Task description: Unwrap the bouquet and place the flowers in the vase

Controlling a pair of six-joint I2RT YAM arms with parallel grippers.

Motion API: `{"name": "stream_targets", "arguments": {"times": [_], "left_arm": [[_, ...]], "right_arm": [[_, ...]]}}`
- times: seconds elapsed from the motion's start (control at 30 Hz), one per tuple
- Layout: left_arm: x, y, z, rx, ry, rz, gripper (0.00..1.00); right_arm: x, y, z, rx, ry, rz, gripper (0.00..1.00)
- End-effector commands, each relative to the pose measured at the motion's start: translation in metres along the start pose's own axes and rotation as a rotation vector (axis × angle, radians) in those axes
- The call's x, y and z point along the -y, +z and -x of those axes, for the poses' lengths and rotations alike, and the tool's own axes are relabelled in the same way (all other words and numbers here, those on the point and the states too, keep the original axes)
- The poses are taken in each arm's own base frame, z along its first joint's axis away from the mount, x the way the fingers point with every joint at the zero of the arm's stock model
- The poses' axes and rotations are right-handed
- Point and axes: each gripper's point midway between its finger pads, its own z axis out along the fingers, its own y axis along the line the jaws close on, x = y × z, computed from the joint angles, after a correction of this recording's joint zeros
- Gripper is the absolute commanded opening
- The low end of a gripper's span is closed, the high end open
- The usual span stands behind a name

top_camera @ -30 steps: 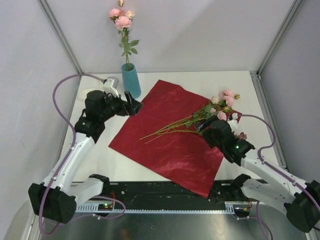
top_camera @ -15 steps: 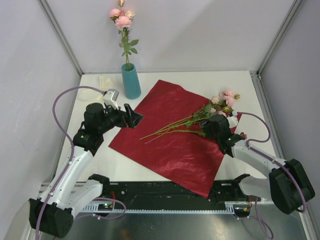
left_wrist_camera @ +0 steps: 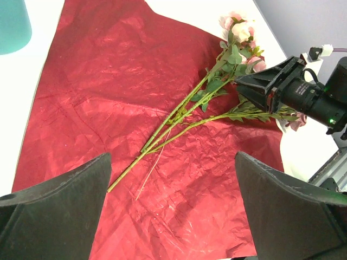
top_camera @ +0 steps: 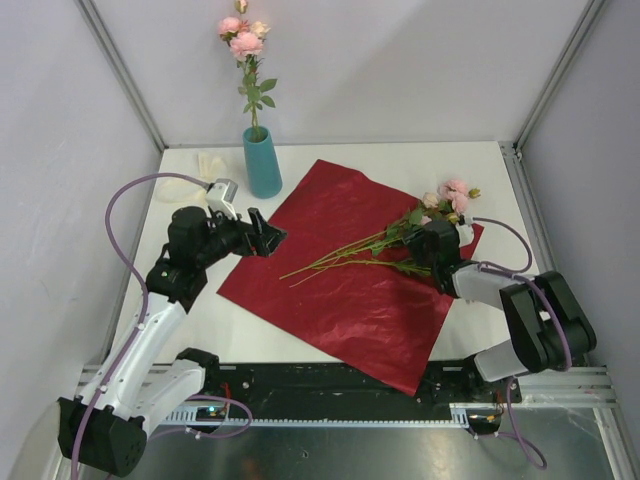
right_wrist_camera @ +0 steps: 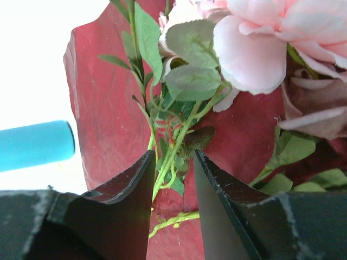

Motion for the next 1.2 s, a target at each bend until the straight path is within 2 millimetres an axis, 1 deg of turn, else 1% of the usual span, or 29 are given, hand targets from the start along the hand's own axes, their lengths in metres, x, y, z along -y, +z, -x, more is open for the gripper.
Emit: {"name": "stream_targets", "arguments": {"times": [0.0, 0.2, 0.5, 0.63, 0.77, 0.87, 0.97, 1.13, 1.17], "left_arm": [[0.006, 0.000, 0.002, 0.014, -0.006, -0.025, 1.00], [0.005, 0.002, 0.001, 0.008, -0.013, -0.021, 1.00], [0.004, 0.002, 0.001, 0.005, -0.016, -0.020, 0.99], [0.004, 0.003, 0.000, 0.003, -0.018, -0.021, 1.00], [0.004, 0.003, 0.000, 0.002, -0.017, -0.021, 0.99], [0.005, 0.002, 0.000, 0.004, -0.011, -0.024, 1.00], [0.007, 0.001, 0.001, 0.004, 0.001, -0.036, 1.00], [0.007, 0.001, 0.000, 0.003, 0.003, -0.037, 0.99], [0.007, 0.001, 0.001, 0.003, 0.003, -0.038, 1.00]], "right_arm": [[-0.015, 0.010, 0.009, 0.023, 0.056, 0.067, 0.39], [-0.002, 0.020, 0.007, 0.023, 0.081, 0.029, 0.38], [0.006, 0.032, 0.004, 0.011, 0.099, 0.022, 0.34], [0.008, 0.036, 0.002, 0.007, 0.106, 0.024, 0.31], [0.010, 0.038, 0.002, 0.007, 0.111, 0.018, 0.25], [0.009, 0.037, 0.004, 0.014, 0.106, 0.022, 0.19], [0.007, 0.036, 0.007, 0.026, 0.100, 0.026, 0.14], [0.007, 0.037, 0.009, 0.037, 0.091, 0.027, 0.02], [0.007, 0.037, 0.009, 0.037, 0.089, 0.030, 0.01]]}}
